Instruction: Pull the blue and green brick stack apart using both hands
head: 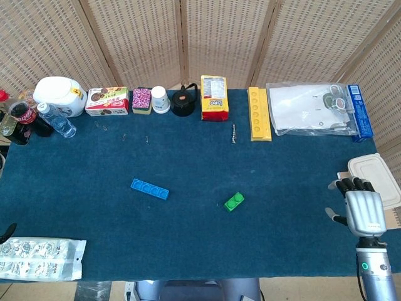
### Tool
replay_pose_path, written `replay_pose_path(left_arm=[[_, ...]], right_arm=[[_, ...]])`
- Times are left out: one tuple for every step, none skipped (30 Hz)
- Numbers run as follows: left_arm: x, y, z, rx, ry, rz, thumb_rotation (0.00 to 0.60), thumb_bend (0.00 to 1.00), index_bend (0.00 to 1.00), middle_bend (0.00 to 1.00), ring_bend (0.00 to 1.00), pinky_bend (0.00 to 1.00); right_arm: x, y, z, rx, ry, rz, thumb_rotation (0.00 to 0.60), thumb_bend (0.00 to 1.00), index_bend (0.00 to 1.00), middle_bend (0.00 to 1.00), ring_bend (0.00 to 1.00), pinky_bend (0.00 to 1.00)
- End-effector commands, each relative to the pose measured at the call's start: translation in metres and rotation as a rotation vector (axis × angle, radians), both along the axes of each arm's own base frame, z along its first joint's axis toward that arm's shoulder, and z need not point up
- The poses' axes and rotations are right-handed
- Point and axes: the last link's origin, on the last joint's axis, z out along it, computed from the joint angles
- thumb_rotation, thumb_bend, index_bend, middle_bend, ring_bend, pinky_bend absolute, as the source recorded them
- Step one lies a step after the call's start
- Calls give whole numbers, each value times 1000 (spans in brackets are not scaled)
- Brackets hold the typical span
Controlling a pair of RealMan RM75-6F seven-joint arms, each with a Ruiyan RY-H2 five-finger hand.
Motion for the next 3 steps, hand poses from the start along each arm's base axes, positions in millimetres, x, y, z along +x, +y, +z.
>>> replay_pose_path(left_arm=[[0,0,-2,-3,-4,1,493,246,86,82,0,173],[0,0,-3,-5,-5,2,495,246,86,82,0,172],[0,0,-3,-6,-8,5,495,246,86,82,0,173]], right_arm=[[0,9,2,-3,5,0,600,12,435,427,310,278],[0,10,3,-4,5,3,600,12,437,428,310,279],[0,12,3,-4,4,4,600,12,438,429,310,279]])
